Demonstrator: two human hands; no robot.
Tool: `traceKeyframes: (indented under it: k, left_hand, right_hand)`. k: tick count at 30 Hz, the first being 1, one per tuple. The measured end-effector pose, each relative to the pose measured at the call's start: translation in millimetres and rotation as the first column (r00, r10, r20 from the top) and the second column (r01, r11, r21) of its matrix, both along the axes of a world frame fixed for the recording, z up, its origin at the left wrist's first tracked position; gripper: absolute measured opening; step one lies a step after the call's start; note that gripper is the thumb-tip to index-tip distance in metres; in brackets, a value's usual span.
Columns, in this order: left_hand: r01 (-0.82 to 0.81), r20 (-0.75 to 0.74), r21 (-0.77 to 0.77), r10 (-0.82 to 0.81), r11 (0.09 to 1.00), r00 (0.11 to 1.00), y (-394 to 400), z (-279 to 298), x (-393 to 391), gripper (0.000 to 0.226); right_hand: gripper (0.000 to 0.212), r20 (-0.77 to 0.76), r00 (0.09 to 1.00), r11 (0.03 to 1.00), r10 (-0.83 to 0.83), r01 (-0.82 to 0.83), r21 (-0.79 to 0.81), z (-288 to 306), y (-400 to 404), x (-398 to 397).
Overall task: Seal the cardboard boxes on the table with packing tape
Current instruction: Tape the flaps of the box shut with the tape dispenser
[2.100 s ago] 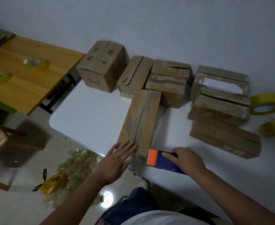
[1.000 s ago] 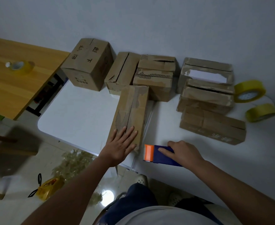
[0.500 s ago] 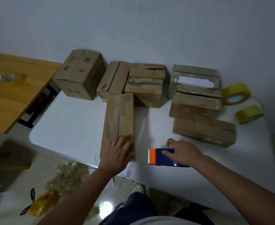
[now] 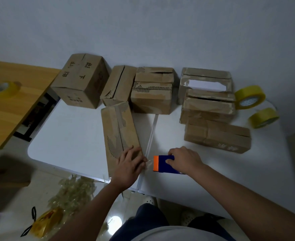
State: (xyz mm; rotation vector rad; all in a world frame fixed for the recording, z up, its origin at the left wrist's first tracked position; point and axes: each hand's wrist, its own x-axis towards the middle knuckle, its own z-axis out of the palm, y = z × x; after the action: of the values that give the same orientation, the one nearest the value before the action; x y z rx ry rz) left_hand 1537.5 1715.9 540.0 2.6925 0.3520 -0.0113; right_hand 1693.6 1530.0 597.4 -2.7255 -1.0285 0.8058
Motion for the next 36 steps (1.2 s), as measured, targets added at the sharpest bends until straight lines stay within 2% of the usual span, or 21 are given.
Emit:
traceKeyframes:
  k: [5,7,9,13,14,16,17,18,19,20,21,22,23,25,26,27,30,34,36]
  left_hand:
    - [-0.019,0.008,-0.009,0.019,1.000,1.000,0.8,-0.6,-0.6,0.035]
    - [-0.019,0.004,-0.002,0.019,1.000,1.000,0.5,-1.3,-0.6,0.040]
    - [-0.020,-0.003,-0.016,0.020,1.000,1.000,-0.4,-0.9,-0.5,0.043]
    - [-0.010,0.003,-0.026,0.010,1.000,1.000,1.3,-0.5,-2.2,0.041]
    - [-0.010,0.001,-0.025,0.010,1.000,1.000,1.6,-0.3,-2.3,0.040]
    - [-0.006,-0.005,-0.024,0.006,1.000,1.000,1.1,-0.3,-1.9,0.041]
    - [-0.005,-0.002,-0.024,0.005,1.000,1.000,0.9,-0.4,-1.7,0.040]
    - [-0.005,0.003,-0.021,0.005,1.000,1.000,0.9,-0.6,-1.7,0.038]
    - [-0.006,0.006,-0.017,0.006,1.000,1.000,1.2,-1.5,-1.5,0.036]
    - [-0.008,0.002,-0.012,0.008,1.000,1.000,1.5,-1.8,-1.3,0.035]
    - [-0.010,-0.001,-0.007,0.010,1.000,1.000,1.7,-2.0,-0.9,0.035]
    - [-0.011,-0.003,-0.004,0.011,1.000,1.000,2.0,-2.0,-0.9,0.034]
    - [-0.010,-0.006,-0.003,0.010,1.000,1.000,2.2,-1.7,-0.6,0.035]
    - [-0.005,-0.018,-0.007,0.004,1.000,1.000,1.5,0.9,-0.2,0.042]
    - [-0.003,-0.021,-0.009,0.003,1.000,1.000,1.2,1.7,-0.4,0.045]
    - [-0.003,-0.021,-0.011,0.003,1.000,1.000,0.8,2.0,-0.6,0.047]
    - [-0.005,-0.014,-0.048,0.004,0.999,1.000,0.0,5.2,-0.5,0.046]
    - [-0.012,0.117,-0.285,0.047,0.959,0.992,12.5,12.8,-1.0,0.043]
    - [0.019,0.157,-0.197,0.012,0.980,0.988,27.2,6.0,-10.6,0.041]
  right_hand:
    - [0.033,0.123,0.986,0.993,-0.112,0.117,-0.034,-9.8,-21.8,25.0]
    - [0.033,0.184,0.969,0.986,-0.164,0.163,0.019,-15.3,-36.3,30.3]
    - [0.037,0.220,0.964,0.989,-0.147,0.138,0.059,-27.7,-39.8,22.8]
    - [0.032,-0.057,0.987,0.986,-0.149,0.152,0.064,-48.8,-40.9,-4.9]
    - [0.034,-0.033,0.991,0.987,-0.130,0.132,0.090,-52.9,-40.6,-9.2]
    - [0.039,0.114,0.987,0.966,-0.111,0.081,0.247,-59.3,-33.5,-16.3]
    - [0.037,0.069,0.987,0.935,-0.143,0.111,0.337,-59.1,-25.0,-21.7]
    - [0.031,-0.082,0.979,0.893,-0.185,0.202,0.402,-58.7,-14.9,-28.0]
    - [0.023,-0.324,0.915,0.840,-0.240,0.363,0.403,-55.7,-2.8,-33.9]
    - [0.018,-0.574,0.771,0.782,-0.278,0.528,0.331,-51.7,8.4,-38.7]
    - [0.014,-0.755,0.581,0.715,-0.304,0.662,0.222,-49.2,17.6,-42.6]
    - [0.011,-0.840,0.425,0.670,-0.336,0.735,0.104,-48.8,23.7,-44.8]
    - [0.013,-0.882,0.314,0.633,-0.352,0.774,0.024,-49.0,27.9,-46.2]
    - [0.024,-0.921,0.168,0.576,-0.352,0.814,-0.072,-45.2,30.4,-48.4]
    - [0.026,-0.925,0.125,0.540,-0.358,0.836,-0.096,-44.3,29.9,-48.4]
    - [0.027,-0.921,0.111,0.502,-0.373,0.859,-0.100,-45.0,28.0,-47.8]
    - [0.023,-0.904,0.153,0.463,-0.398,0.885,-0.055,-44.2,20.9,-48.2]
    - [0.018,-0.883,0.206,0.425,-0.422,0.905,0.008,-45.1,19.0,-51.3]
    - [0.014,-0.868,0.234,0.396,-0.438,0.917,0.048,-45.5,19.2,-53.1]
